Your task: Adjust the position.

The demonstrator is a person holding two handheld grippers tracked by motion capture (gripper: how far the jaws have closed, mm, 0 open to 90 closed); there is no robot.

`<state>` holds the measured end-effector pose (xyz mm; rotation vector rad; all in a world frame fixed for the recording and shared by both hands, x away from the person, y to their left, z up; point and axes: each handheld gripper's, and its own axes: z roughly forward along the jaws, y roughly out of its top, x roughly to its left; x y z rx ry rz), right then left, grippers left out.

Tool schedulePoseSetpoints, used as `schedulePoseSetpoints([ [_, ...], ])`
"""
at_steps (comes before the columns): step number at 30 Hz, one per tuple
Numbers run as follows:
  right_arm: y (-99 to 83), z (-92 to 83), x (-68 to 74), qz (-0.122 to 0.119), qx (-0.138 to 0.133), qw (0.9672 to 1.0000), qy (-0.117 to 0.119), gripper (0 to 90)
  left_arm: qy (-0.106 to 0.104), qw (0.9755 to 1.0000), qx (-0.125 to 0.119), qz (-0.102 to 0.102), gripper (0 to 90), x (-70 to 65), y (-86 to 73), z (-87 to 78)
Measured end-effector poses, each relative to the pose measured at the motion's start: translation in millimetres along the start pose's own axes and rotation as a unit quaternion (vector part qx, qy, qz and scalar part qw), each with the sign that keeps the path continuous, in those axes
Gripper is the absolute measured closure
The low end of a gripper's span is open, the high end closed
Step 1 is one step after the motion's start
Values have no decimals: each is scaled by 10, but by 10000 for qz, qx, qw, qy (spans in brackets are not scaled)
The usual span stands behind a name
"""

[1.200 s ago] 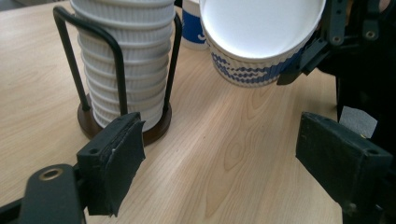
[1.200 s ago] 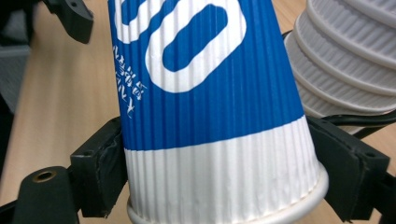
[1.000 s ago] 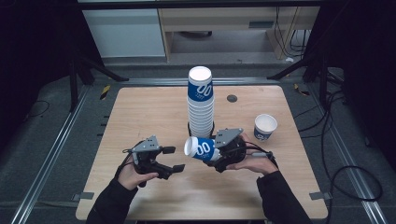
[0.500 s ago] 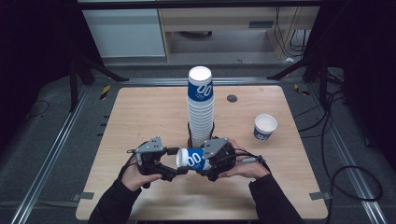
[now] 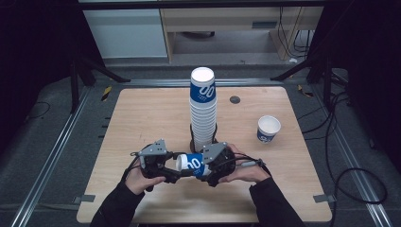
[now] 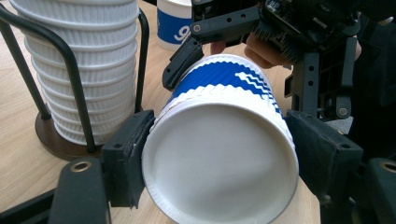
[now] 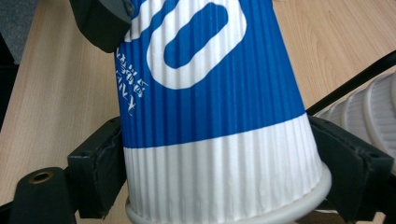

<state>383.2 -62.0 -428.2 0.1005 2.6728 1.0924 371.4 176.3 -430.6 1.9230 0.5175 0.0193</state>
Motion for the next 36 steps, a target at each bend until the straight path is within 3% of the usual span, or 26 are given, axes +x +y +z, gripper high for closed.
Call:
schedulePoseSetpoints([
  [13, -6, -58, -28, 179, -172, 9996, -105, 87, 6, 9999, -133, -4, 266, 11, 15, -44],
  [21, -10, -75, -46, 200, -222, 9994, -171, 59, 115, 9999, -101, 63, 267, 15, 17, -55],
  [26, -3, -139, -73, 287, -398, 9985, -223, 60, 191, 9997, -143, 58, 267, 35, 23, -85],
  [31, -6, -259, -104, 447, -570, 9969, -299, 59, 318, 9993, -167, 63, 266, 67, 18, -119],
  [36, -85, -404, -121, 729, -670, 9942, -422, 60, 473, 9983, -346, 50, 266, 127, 10, -189],
])
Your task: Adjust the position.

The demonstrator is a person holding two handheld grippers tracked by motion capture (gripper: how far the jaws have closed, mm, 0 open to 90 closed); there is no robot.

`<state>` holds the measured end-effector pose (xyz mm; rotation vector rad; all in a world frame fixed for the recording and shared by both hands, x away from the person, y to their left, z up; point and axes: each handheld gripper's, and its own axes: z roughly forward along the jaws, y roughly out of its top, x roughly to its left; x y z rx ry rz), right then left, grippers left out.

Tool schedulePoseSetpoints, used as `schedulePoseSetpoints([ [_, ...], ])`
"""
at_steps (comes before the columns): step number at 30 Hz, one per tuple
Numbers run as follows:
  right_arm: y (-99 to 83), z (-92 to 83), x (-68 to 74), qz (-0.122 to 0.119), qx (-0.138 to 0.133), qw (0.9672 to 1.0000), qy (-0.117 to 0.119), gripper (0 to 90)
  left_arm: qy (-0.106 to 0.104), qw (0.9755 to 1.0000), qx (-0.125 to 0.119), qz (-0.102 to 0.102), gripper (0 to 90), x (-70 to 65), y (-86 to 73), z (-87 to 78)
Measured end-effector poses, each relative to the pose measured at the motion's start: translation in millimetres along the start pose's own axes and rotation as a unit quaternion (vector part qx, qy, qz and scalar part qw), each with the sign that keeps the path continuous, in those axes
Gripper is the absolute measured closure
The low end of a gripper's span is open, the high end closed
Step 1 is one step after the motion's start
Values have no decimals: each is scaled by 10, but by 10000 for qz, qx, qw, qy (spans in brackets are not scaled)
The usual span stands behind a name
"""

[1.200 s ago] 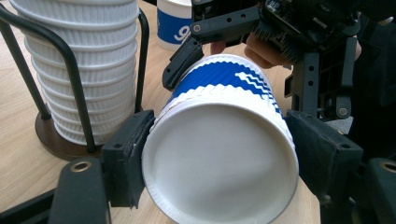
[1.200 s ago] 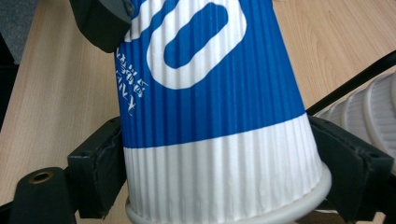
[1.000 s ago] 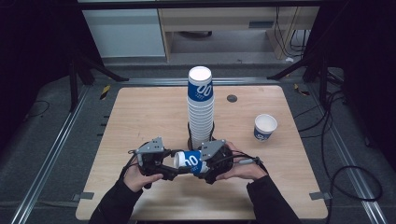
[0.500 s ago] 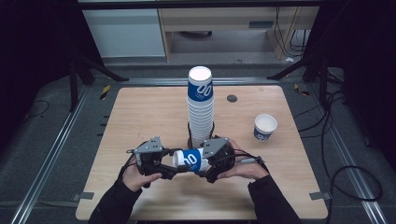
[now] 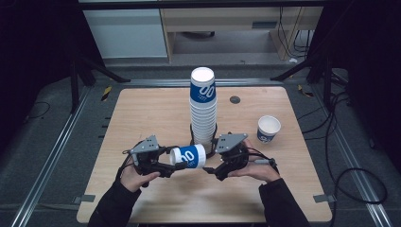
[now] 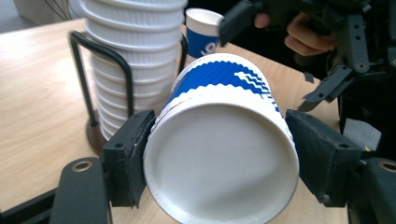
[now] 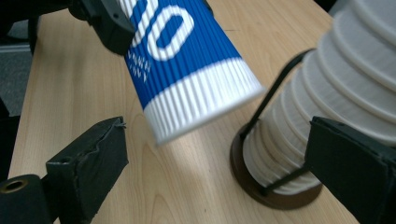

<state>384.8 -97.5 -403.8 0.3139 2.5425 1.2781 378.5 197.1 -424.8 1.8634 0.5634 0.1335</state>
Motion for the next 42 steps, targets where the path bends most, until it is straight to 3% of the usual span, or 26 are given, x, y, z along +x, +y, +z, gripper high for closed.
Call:
schedulePoseSetpoints([
  [8, -183, -207, -37, 560, -317, 9979, -103, 60, 66, 9991, -408, -17, 265, 59, -9, -67],
  [16, -343, -221, -43, 958, -522, 9940, 118, 59, -196, 9978, -635, 39, 265, 32, -21, -36],
  [24, -364, -118, -27, 1048, -678, 9908, 525, 60, -598, 9959, -672, 112, 265, -86, -2, 42],
  [30, -336, -55, 7, 1034, -763, 9879, 866, 57, -782, 9947, -640, 167, 265, -151, 10, 90],
  [37, -310, 30, 27, 1000, -744, 9862, 1093, 56, -1071, 9926, -539, 164, 266, -204, -4, 154],
  [42, -305, 77, 52, 930, -754, 9850, 1241, 62, -1162, 9920, -454, 191, 266, -232, -24, 197],
])
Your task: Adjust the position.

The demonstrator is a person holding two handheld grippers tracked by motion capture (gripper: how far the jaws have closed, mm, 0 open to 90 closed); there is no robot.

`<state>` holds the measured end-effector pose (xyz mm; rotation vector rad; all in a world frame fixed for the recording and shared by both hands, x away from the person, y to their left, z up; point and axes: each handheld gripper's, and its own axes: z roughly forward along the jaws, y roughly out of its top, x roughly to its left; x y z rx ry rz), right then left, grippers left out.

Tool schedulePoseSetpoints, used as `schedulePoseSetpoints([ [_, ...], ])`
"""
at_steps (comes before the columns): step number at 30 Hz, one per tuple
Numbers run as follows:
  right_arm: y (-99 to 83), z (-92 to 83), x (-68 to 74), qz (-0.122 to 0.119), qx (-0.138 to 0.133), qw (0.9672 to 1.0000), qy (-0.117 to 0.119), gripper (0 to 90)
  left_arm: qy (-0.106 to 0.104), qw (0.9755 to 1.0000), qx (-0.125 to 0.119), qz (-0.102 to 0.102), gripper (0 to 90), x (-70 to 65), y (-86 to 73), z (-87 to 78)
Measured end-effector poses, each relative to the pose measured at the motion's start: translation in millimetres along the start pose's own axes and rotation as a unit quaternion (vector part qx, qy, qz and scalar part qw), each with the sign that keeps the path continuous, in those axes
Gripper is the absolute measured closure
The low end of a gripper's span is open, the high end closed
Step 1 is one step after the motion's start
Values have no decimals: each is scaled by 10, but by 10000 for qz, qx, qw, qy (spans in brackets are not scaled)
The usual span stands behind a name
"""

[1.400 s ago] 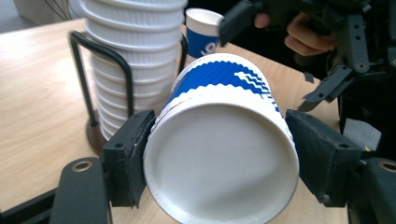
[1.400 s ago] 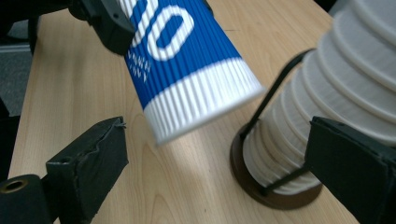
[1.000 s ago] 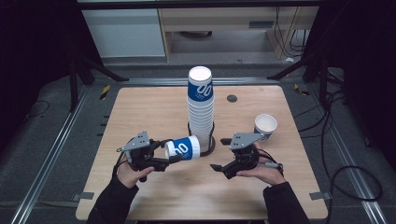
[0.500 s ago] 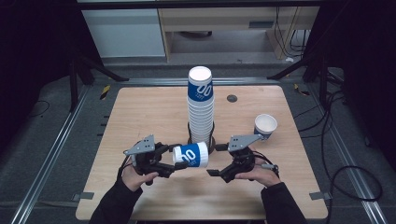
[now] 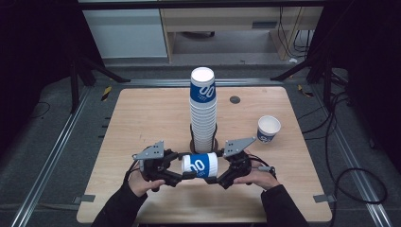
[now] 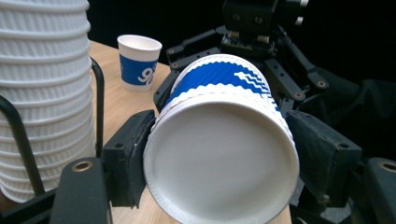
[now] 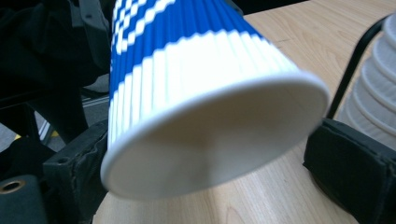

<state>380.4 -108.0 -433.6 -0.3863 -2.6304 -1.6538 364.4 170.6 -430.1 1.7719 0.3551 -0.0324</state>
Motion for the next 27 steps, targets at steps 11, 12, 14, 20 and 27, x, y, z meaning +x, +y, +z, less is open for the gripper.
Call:
schedulePoseSetpoints([
  [11, -17, 28, 10, -126, -94, 9997, 196, 117, -67, 9999, 143, -12, 266, 7, -22, 27],
  [12, -17, 27, 10, -137, -92, 9996, 212, 121, -90, 9998, 152, -61, 265, 12, -22, 25],
  [14, -16, 23, 15, -171, -68, 9996, 227, 136, -55, 9999, 123, -95, 254, 16, -20, 21],
  [20, -9, 18, 28, -256, -45, 9995, 183, 151, -41, 9998, 127, -122, 244, 18, -7, 1],
  [27, 9, -78, 13, -285, -68, 9996, 46, 157, 65, 10000, 37, -62, 210, 29, 50, -101],
])
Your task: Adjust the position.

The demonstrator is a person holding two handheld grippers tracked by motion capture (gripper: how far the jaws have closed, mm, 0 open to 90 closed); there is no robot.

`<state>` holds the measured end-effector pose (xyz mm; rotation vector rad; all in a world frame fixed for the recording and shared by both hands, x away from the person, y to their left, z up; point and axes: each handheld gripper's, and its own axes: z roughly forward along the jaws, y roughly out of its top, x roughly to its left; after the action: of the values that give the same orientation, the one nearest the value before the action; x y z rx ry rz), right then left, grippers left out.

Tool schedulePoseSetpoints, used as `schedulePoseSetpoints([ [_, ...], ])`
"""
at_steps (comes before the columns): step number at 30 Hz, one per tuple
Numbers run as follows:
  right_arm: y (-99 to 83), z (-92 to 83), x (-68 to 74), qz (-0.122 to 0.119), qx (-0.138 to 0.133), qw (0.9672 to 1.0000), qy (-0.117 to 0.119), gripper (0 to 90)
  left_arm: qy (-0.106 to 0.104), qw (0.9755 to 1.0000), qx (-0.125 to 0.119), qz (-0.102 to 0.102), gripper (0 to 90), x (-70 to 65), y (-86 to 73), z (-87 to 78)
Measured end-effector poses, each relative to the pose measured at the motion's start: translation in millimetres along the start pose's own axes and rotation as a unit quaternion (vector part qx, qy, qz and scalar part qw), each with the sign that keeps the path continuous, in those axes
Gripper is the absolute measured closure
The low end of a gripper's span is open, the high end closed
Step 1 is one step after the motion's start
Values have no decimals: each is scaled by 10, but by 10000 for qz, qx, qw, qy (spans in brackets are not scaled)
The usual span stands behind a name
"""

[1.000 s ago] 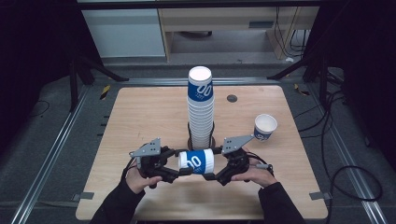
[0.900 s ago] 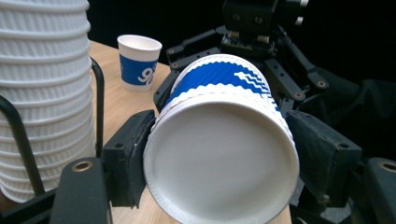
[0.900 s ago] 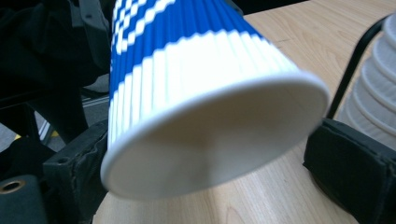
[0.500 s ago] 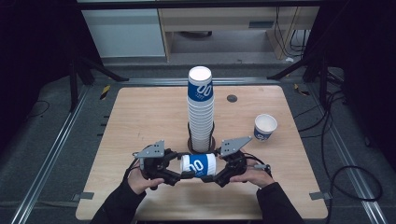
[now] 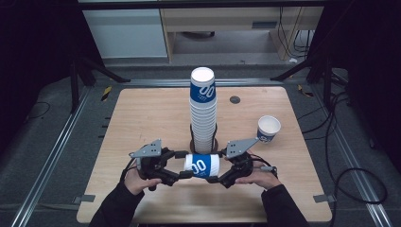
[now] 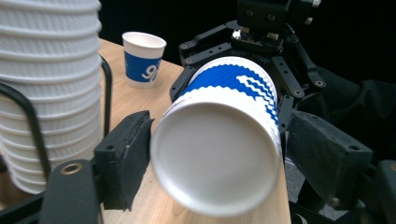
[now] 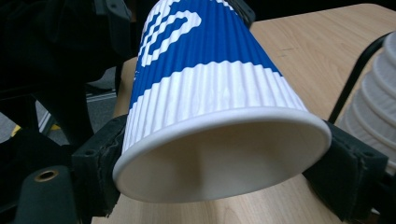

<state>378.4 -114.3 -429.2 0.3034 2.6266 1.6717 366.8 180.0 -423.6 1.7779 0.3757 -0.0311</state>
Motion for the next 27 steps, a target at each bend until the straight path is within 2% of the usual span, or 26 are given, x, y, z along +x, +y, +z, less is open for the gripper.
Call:
schedulePoseSetpoints([
  [3, 4, -34, -8, -10, 17, 10000, -51, 157, 76, 10000, 33, 27, 202, 14, 32, -80],
  [6, 12, -90, -24, -77, 90, 9998, -174, 157, 167, 9997, 175, 37, 183, 36, 42, -142],
  [7, 20, -133, -41, -96, 109, 9996, -234, 158, 268, 9992, 275, 63, 183, 61, 30, -159],
  [10, 31, -164, -63, -133, 200, 9992, -313, 158, 332, 9986, 413, 50, 181, 94, 5, -159],
  [11, 46, -183, -80, -179, 279, 9988, -371, 157, 393, 9976, 563, 80, 178, 119, -22, -148],
  [16, 100, -183, -126, -214, 370, 9983, -391, 157, 460, 9960, 764, 112, 179, 127, -57, -103],
  [21, 208, -64, -164, -361, 663, 9966, -328, 156, 527, 9940, 942, 184, 177, 126, -83, -51],
  [25, 275, 94, -150, -497, 943, 9941, -177, 156, 471, 9938, 993, 191, 169, 118, -92, -22],
  [27, 282, 126, -145, -524, 981, 9937, -141, 156, 438, 9939, 987, 203, 168, 112, -94, -11],
])
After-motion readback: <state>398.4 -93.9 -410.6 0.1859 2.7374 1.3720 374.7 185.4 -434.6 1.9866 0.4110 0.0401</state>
